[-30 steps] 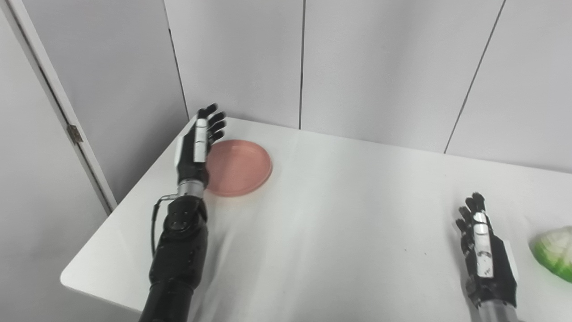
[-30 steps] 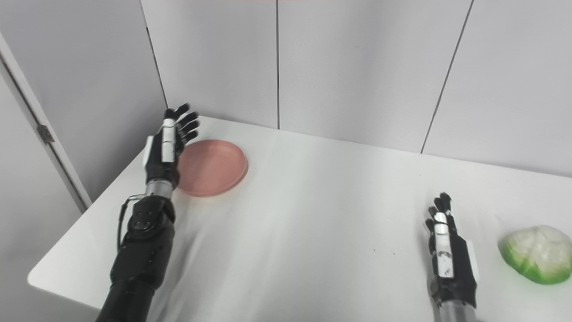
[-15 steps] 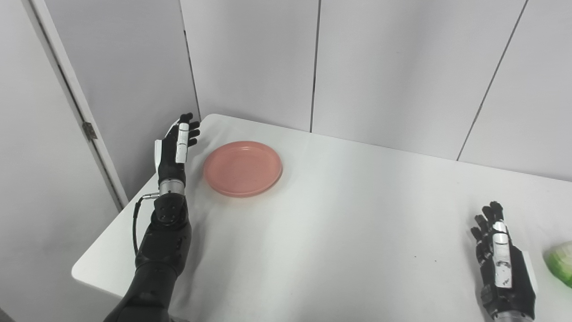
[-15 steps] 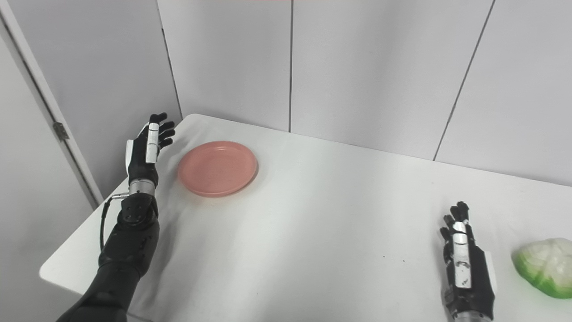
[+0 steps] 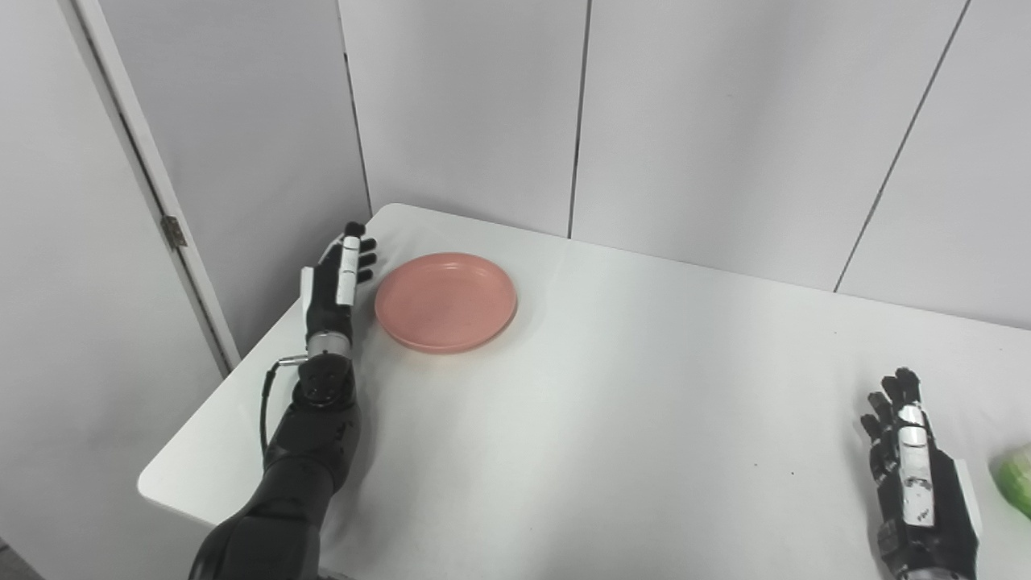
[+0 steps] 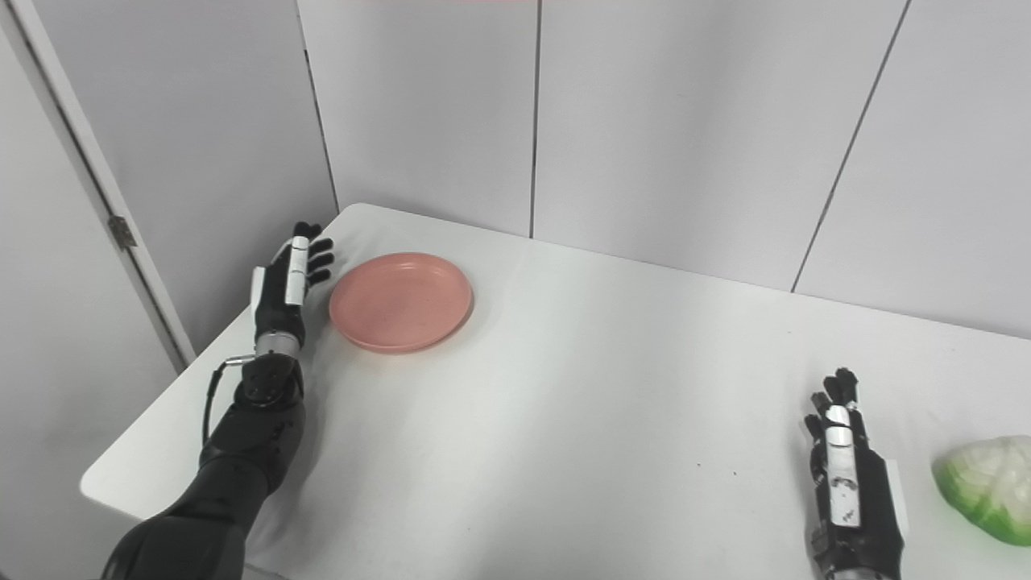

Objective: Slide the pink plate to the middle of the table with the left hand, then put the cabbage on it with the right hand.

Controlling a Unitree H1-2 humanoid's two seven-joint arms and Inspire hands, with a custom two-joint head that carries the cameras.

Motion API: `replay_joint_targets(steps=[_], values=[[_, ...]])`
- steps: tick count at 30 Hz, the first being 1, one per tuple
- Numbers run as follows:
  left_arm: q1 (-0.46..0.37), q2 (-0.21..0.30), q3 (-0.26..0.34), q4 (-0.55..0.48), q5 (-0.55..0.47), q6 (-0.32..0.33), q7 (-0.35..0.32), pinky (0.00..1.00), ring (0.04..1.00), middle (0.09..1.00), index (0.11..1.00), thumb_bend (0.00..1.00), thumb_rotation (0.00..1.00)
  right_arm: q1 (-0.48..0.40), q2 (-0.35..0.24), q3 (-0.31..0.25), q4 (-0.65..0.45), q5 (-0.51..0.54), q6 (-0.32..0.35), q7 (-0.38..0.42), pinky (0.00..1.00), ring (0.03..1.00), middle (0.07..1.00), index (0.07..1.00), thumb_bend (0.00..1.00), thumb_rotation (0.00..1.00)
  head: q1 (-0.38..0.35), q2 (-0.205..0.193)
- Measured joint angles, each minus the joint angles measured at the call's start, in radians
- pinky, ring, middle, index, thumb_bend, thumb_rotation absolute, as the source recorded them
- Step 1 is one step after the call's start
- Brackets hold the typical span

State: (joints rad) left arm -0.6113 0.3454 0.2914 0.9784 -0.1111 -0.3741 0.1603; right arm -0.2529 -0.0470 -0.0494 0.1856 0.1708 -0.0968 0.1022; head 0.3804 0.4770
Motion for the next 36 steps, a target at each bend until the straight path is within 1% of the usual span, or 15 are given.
replay_joint_targets(steps=[2,5,6,8,11,14,17,19,22,27,29,32,34,35,36], values=[[-0.018,-0.002,-0.009,0.036,-0.013,-0.013,-0.021,0.87,0.846,0.840,0.834,0.75,1.00,0.000,0.000,0.000,-0.001,0.000,0.000,0.000,1.00,1.000,1.000,1.000,0.66,0.93,-0.003,0.002],[-0.037,-0.002,-0.029,0.072,-0.013,-0.032,-0.031,0.88,0.852,0.845,0.840,0.76,1.00,0.003,0.000,0.000,-0.004,-0.002,0.000,0.000,1.00,1.000,1.000,1.000,0.65,0.93,-0.006,0.005],[-0.042,-0.003,-0.035,0.080,-0.014,-0.038,-0.040,0.86,0.845,0.839,0.835,0.75,1.00,0.004,0.000,0.001,-0.006,-0.002,0.000,0.000,1.00,1.000,1.000,1.000,0.65,0.93,-0.006,0.005],[-0.051,-0.006,-0.034,0.095,-0.031,-0.044,-0.061,0.85,0.846,0.834,0.831,0.75,1.00,0.010,-0.001,0.001,-0.015,-0.001,0.000,0.001,1.00,1.000,1.000,1.000,0.64,0.94,-0.009,0.008],[-0.062,-0.014,-0.035,0.111,-0.056,-0.052,-0.083,0.88,0.861,0.840,0.838,0.78,1.00,0.022,-0.002,0.003,-0.028,-0.002,0.001,0.001,1.00,1.000,1.000,1.000,0.63,0.94,-0.014,0.011],[-0.068,-0.019,-0.043,0.119,-0.058,-0.054,-0.098,0.91,0.870,0.838,0.833,0.81,1.00,0.022,-0.002,0.004,-0.027,-0.010,0.000,0.000,1.00,1.000,1.000,1.000,0.64,0.94,-0.023,0.015],[-0.069,-0.033,-0.037,0.110,-0.085,-0.052,-0.123,0.87,0.842,0.821,0.810,0.84,1.00,0.022,-0.002,0.005,-0.027,-0.018,0.000,0.000,1.00,1.000,1.000,1.000,0.64,0.94,-0.037,0.020],[-0.069,-0.053,-0.035,0.089,-0.105,-0.044,-0.146,0.86,0.839,0.816,0.801,0.86,1.00,0.022,-0.002,0.005,-0.026,-0.023,0.000,-0.001,1.00,1.000,1.000,1.000,0.63,0.94,-0.037,0.020],[-0.060,-0.101,-0.024,0.026,-0.151,-0.010,-0.182,0.87,0.837,0.808,0.795,0.85,1.00,0.021,0.000,0.007,-0.027,-0.030,0.000,-0.003,1.00,1.000,1.000,1.000,0.64,0.94,-0.052,0.025],[-0.022,-0.170,-0.034,-0.101,-0.197,0.080,-0.243,0.83,0.817,0.803,0.788,0.82,1.00,0.019,0.005,0.010,-0.027,-0.034,0.000,-0.004,1.00,1.000,1.000,1.000,0.68,0.92,-0.080,0.035],[-0.007,-0.187,-0.039,-0.149,-0.207,0.114,-0.251,0.83,0.813,0.798,0.782,0.82,1.00,0.019,0.007,0.010,-0.026,-0.034,0.000,-0.004,1.00,1.000,1.000,1.000,0.69,0.91,-0.087,0.040],[0.017,-0.206,-0.059,-0.214,-0.208,0.151,-0.255,0.83,0.823,0.805,0.783,0.80,1.00,0.018,0.007,0.012,-0.024,-0.040,0.000,-0.005,1.00,1.000,1.000,1.000,0.66,0.94,-0.104,0.046],[0.026,-0.223,-0.074,-0.236,-0.207,0.160,-0.262,0.84,0.834,0.817,0.796,0.80,1.00,0.018,0.007,0.014,-0.024,-0.055,0.000,-0.009,1.00,1.000,1.000,1.000,0.66,0.94,-0.124,0.051],[0.030,-0.225,-0.088,-0.241,-0.206,0.162,-0.273,0.84,0.837,0.821,0.802,0.79,1.00,0.018,0.009,0.015,-0.024,-0.061,0.000,-0.013,1.00,1.000,1.000,1.000,0.65,0.94,-0.141,0.054],[0.037,-0.227,-0.102,-0.250,-0.205,0.163,-0.287,0.84,0.838,0.822,0.804,0.79,1.00,0.018,0.012,0.016,-0.024,-0.065,0.000,-0.016,1.00,1.000,1.000,1.000,0.64,0.94,-0.141,0.054]])
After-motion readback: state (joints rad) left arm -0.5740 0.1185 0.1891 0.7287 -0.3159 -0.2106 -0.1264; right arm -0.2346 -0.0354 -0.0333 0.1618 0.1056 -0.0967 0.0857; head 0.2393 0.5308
